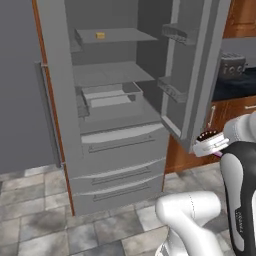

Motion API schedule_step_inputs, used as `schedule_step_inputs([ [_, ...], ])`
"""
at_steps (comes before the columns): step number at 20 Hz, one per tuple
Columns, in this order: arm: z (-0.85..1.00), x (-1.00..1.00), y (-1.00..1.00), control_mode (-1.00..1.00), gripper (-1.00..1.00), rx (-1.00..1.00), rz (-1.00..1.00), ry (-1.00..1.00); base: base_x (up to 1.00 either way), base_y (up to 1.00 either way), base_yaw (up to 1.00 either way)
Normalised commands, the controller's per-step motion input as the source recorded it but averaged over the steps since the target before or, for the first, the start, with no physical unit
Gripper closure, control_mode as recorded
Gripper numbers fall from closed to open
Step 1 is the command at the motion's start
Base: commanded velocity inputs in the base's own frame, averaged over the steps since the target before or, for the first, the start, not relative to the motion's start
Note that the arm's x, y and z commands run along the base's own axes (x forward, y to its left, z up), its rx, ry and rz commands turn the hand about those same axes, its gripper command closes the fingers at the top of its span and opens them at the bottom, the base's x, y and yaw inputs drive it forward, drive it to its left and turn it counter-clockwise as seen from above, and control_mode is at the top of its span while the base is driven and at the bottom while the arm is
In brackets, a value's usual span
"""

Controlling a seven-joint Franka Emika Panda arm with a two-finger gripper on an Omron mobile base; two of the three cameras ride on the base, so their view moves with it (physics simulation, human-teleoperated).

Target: Take the cakes from the fridge and place them on the empty tray on the dining counter.

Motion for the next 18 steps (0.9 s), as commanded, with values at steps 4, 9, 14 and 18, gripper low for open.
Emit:
schedule_step_inputs([
  [4,0.0,0.0,0.0,1.0,1.0,0.0,0.0,0.0,-0.24,0.0,-0.35],
  [9,0.0,0.0,0.0,1.0,1.0,0.0,0.0,0.0,-0.26,0.0,-0.39],
  [14,0.0,0.0,0.0,1.0,1.0,0.0,0.0,0.0,-0.33,0.0,-0.41],
  [18,0.0,0.0,0.0,1.0,1.0,0.0,0.0,0.0,-0.31,0.0,-0.41],
])
